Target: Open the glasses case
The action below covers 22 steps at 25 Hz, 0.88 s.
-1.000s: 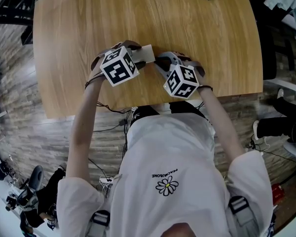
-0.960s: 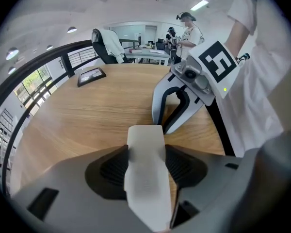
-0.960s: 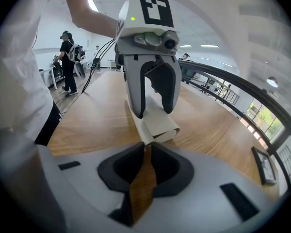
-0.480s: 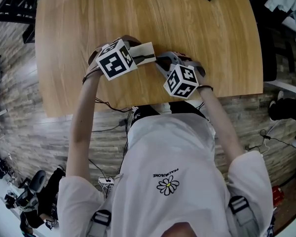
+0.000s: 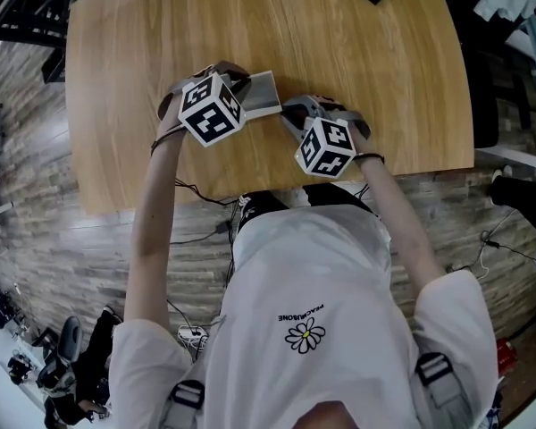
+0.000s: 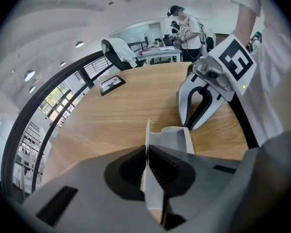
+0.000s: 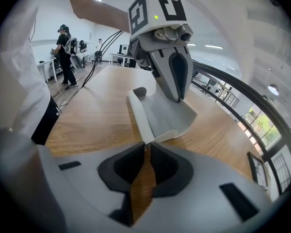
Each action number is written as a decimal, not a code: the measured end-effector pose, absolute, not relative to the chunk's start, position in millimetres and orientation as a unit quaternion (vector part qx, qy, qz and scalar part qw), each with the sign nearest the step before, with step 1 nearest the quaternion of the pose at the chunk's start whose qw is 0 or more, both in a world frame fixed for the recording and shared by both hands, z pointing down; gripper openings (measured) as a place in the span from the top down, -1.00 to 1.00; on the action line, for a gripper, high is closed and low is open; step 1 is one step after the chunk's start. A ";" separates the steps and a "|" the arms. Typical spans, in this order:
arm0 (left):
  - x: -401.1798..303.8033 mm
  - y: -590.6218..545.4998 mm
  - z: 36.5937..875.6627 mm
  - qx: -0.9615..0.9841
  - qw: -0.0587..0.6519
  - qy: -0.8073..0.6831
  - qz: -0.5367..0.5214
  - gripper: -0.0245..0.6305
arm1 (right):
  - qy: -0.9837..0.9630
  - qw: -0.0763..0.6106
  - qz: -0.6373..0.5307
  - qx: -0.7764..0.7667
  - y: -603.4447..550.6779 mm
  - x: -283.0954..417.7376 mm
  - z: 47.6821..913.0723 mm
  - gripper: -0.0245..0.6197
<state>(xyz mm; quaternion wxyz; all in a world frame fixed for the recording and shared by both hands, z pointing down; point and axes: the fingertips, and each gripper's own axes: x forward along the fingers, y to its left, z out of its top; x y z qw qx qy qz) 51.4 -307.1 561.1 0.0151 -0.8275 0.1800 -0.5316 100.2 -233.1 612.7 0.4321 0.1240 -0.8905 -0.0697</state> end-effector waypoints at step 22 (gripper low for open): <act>47.1 -318.8 553.5 -0.846 0.000 0.216 -0.488 0.47 | -0.895 0.418 -0.038 0.147 -240.9 103.5 600.2 0.67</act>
